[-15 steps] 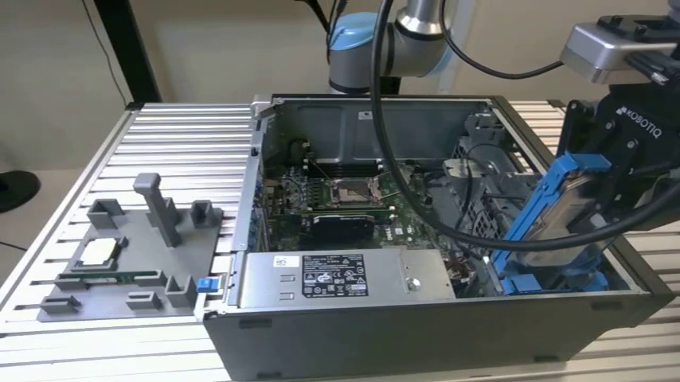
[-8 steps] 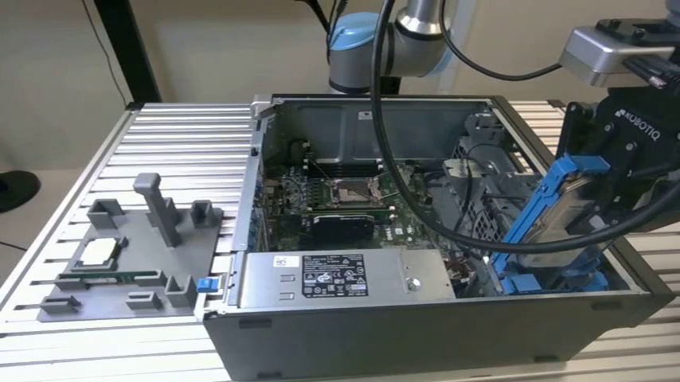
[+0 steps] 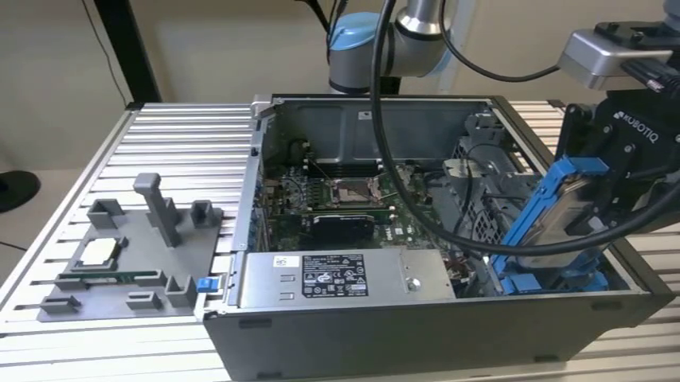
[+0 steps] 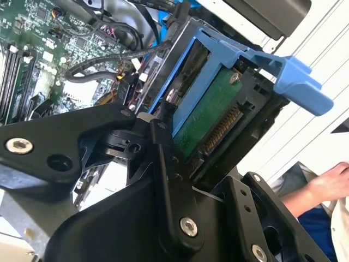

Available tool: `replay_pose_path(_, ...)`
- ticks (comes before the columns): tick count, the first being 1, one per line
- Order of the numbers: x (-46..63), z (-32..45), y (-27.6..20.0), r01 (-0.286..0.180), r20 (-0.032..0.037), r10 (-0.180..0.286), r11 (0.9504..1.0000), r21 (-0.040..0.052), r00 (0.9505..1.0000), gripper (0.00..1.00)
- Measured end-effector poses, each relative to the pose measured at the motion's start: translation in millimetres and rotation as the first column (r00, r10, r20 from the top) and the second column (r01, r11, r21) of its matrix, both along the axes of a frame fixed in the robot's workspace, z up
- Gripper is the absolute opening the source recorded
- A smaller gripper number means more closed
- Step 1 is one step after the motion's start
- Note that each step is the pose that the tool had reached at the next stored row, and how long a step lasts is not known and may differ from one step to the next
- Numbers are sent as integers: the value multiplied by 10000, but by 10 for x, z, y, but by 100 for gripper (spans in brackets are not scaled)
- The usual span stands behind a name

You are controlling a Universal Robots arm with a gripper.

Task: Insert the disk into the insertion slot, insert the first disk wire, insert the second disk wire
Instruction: 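Insert the disk into the insertion slot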

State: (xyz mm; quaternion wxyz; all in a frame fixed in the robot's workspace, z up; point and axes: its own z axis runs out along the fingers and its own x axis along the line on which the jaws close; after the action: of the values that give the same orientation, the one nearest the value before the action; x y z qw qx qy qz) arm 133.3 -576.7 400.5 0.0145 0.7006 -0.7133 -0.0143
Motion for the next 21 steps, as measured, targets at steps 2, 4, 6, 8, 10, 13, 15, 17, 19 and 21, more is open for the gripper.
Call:
replay_pose_path(2, 0, -8, 1, 1, 0, -1, 10000, 5, 10000, 0)
replay_pose_path(4, 0, -16, 1, 1, 0, -1, 10000, 11, 10000, 0)
replay_pose_path(6, 0, -24, 2, 1, 0, -1, 10000, 16, 10000, 0)
replay_pose_path(8, 0, -32, 3, 1, 0, -1, 10000, 18, 10000, 0)
replay_pose_path(10, 0, -40, 4, 1, 0, -1, 10000, 20, 10000, 0)
replay_pose_path(13, 0, -49, 4, 1, 0, -1, 10000, 30, 10000, 0)
replay_pose_path(15, 0, -56, 5, 1, 0, -1, 10000, 46, 10000, 0)
replay_pose_path(17, 0, -67, 6, 1, 0, -1, 10000, 61, 10000, 0)
replay_pose_path(19, 0, -91, 6, 1, 0, -1, 10000, 74, 10000, 0)
replay_pose_path(21, 0, -125, 6, 1, 0, -1, 10000, 73, 10000, 0)
